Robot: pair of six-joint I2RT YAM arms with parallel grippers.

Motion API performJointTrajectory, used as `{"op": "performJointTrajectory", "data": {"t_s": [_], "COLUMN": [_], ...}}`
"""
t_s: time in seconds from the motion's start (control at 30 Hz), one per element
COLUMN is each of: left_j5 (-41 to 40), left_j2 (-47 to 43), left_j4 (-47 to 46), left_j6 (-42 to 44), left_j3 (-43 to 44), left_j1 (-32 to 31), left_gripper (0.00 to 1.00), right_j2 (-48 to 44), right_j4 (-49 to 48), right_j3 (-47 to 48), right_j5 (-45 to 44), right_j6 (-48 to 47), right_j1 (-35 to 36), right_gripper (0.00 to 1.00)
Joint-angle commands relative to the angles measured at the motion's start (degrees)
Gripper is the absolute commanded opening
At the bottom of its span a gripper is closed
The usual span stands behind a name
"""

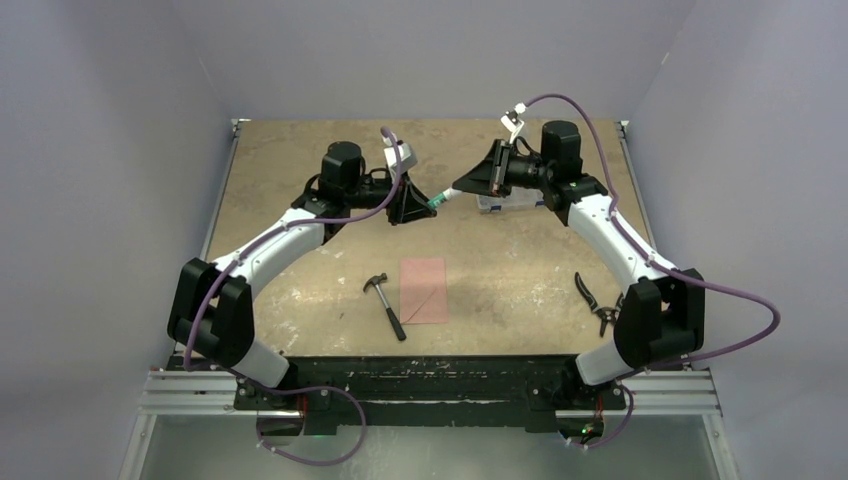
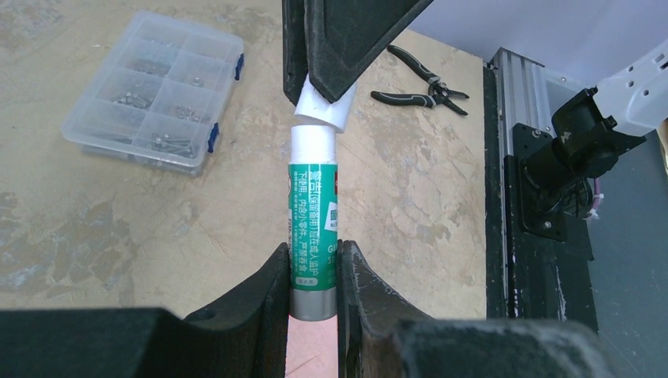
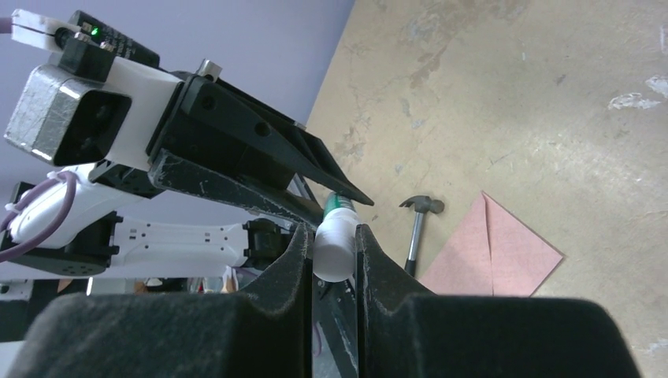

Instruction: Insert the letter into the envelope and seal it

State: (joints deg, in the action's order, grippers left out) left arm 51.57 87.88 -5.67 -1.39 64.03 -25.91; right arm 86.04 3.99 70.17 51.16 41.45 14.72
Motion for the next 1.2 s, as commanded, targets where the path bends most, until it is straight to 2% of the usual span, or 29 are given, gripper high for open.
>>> {"op": "performJointTrajectory", "data": {"t_s": [0.0, 0.13, 0.43, 0.63, 0.73, 0.87, 1.17], "left_j5": [-0.6, -2.5, 1.6, 2.1, 1.9, 0.8, -2.5], "left_j2": [-3.5, -4.2, -3.7, -3.3, -3.4, -3.7, -4.7], "left_j4": [-4.0, -2.8, -4.4, -5.3, -6.9, -7.1, 0.7], "left_j6": [-0.1, 1.1, -1.3, -2.5, -3.3, -2.7, 4.4], "left_j3": [-0.2, -0.6, 0.0, 0.9, 0.9, 1.3, 0.8], "left_j1": [-0.4, -0.4, -1.0, -1.8, -1.8, -1.8, -1.7], "left_gripper": [0.00, 0.00, 0.00, 0.00, 0.00, 0.00, 0.00], "right_j2": [0.4, 0.1, 0.0, -1.2, -1.1, -1.0, -2.7], "right_j4": [1.6, 1.6, -3.6, -14.5, -14.1, -9.0, -7.6], "right_j3": [2.5, 3.1, 1.3, -2.5, -2.2, -0.4, 1.6], "right_j5": [-3.0, -4.3, -2.0, 0.4, 0.6, -0.1, -1.4], "right_j6": [-2.0, -1.9, 2.5, 11.0, 11.0, 7.1, 7.5], "right_j1": [0.3, 0.3, 0.5, 1.5, 1.9, 1.8, 1.8], "right_gripper": [0.00, 0.00, 0.00, 0.00, 0.00, 0.00, 0.00]}}
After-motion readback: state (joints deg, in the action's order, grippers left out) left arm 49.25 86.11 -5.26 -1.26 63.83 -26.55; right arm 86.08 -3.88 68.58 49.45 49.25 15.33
